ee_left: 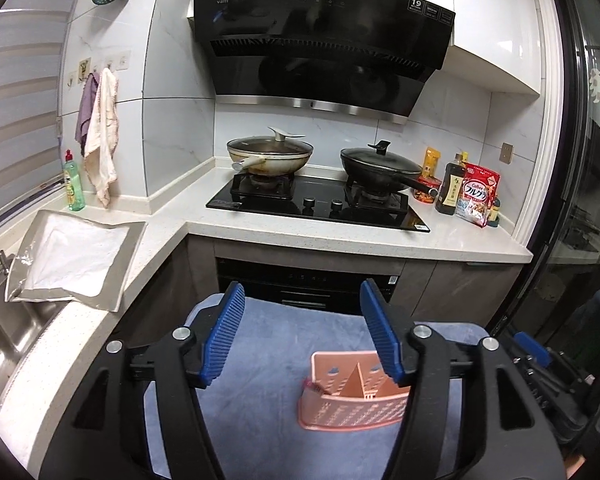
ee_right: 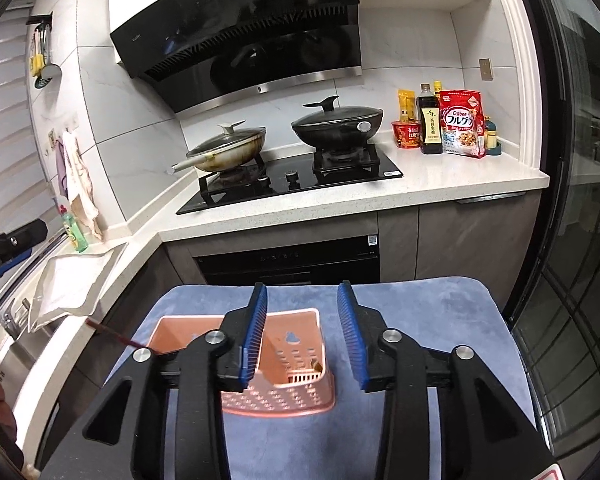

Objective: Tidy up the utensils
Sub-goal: 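Lower the chopstick into the pink holder and open the left tool while the right tool releases the spoon there, then move both open tools back over the remaining chopsticks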

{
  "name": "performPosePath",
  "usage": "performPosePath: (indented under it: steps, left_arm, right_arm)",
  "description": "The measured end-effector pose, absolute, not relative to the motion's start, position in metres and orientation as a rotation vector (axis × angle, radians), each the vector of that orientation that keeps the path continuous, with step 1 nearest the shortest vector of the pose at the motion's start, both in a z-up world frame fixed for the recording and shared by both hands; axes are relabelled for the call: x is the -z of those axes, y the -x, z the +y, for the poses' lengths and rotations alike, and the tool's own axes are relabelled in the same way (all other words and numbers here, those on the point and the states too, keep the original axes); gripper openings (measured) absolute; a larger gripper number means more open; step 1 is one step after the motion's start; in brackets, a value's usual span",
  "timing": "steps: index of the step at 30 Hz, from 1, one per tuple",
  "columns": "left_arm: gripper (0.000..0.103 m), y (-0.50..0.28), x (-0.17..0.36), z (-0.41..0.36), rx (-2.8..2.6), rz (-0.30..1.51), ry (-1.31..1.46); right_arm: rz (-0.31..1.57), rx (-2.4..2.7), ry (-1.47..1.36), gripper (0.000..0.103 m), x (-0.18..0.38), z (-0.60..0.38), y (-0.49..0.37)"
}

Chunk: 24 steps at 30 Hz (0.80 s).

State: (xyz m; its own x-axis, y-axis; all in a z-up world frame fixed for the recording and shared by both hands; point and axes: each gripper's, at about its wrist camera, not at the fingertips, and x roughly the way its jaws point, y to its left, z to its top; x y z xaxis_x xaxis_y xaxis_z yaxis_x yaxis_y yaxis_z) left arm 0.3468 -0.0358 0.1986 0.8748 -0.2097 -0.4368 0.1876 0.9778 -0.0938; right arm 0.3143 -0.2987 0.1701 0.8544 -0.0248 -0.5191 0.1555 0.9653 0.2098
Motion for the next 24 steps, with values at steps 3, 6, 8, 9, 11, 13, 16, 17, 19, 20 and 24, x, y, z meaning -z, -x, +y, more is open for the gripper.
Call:
performPosePath:
  steps: [3,6,8,9,11,13,16,17,19,20,24]
  left_arm:
    - [0.068,-0.332,-0.197,-0.03,0.205,0.46,0.044]
    - [0.069,-0.318,-0.193,-0.025,0.202,0.471,0.032]
    - [0.069,-0.31,-0.189,-0.023,0.204,0.484,0.024]
    - [0.069,-0.302,-0.186,-0.02,0.205,0.492,0.019]
    - [0.069,-0.293,-0.182,-0.016,0.204,0.494,0.013]
    - [0.069,-0.28,-0.175,-0.011,0.204,0.503,0.008]
    - [0.069,-0.262,-0.162,-0.003,0.207,0.529,0.002]
    - [0.069,-0.256,-0.157,-0.001,0.207,0.537,-0.001]
    - [0.069,-0.242,-0.145,0.003,0.204,0.557,-0.01]
    - [0.069,-0.236,-0.139,0.004,0.2,0.565,-0.016]
    - [0.069,-0.208,-0.11,0.01,0.203,0.61,-0.028]
  right_arm:
    - [0.535,0.104,-0.231,0.04,-0.175,-0.295,-0.299]
    - [0.535,0.099,-0.229,0.043,-0.179,-0.292,-0.28]
    - [0.538,0.096,-0.225,0.044,-0.18,-0.289,-0.265]
    - [0.539,0.096,-0.222,0.044,-0.18,-0.287,-0.258]
    - [0.54,0.092,-0.216,0.045,-0.181,-0.283,-0.243]
    - [0.54,0.086,-0.212,0.046,-0.181,-0.278,-0.225]
    - [0.548,0.079,-0.201,0.048,-0.178,-0.27,-0.202]
    - [0.552,0.077,-0.193,0.048,-0.176,-0.266,-0.192]
    - [0.563,0.072,-0.182,0.049,-0.17,-0.26,-0.176]
    - [0.573,0.067,-0.18,0.049,-0.166,-0.256,-0.165]
    - [0.603,0.068,-0.161,0.049,-0.148,-0.244,-0.134]
